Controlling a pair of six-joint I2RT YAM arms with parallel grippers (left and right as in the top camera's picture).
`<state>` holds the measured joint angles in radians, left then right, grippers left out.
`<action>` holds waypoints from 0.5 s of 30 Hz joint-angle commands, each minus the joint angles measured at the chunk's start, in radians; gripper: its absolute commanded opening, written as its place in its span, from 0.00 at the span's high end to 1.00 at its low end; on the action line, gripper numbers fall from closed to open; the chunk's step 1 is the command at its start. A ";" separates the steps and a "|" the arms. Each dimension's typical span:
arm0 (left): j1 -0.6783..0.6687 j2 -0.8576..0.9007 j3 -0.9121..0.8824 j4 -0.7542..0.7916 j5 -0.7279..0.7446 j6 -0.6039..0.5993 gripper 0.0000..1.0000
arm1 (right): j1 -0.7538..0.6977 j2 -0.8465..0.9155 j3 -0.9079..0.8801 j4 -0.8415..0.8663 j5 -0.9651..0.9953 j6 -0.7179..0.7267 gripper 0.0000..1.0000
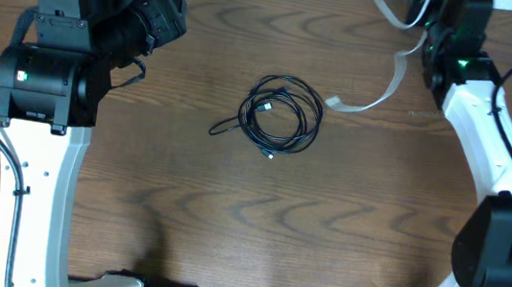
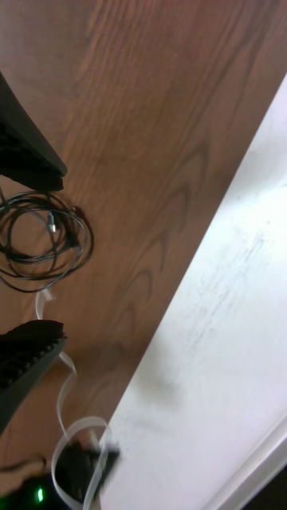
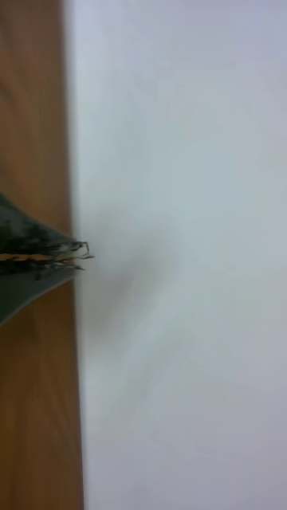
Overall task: Untangle cables
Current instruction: 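Pull the white cable out of the bundle toward the right back corner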
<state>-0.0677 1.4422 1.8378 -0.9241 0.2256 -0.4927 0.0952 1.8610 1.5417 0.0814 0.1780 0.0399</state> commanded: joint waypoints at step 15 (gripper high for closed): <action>-0.001 0.011 0.009 0.034 -0.014 0.018 0.42 | -0.259 0.023 0.016 0.127 0.145 -0.062 0.99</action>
<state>-0.0677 1.4422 1.8378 -0.8913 0.2256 -0.4927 -0.1173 1.7794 1.5517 0.2413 0.3508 -0.1276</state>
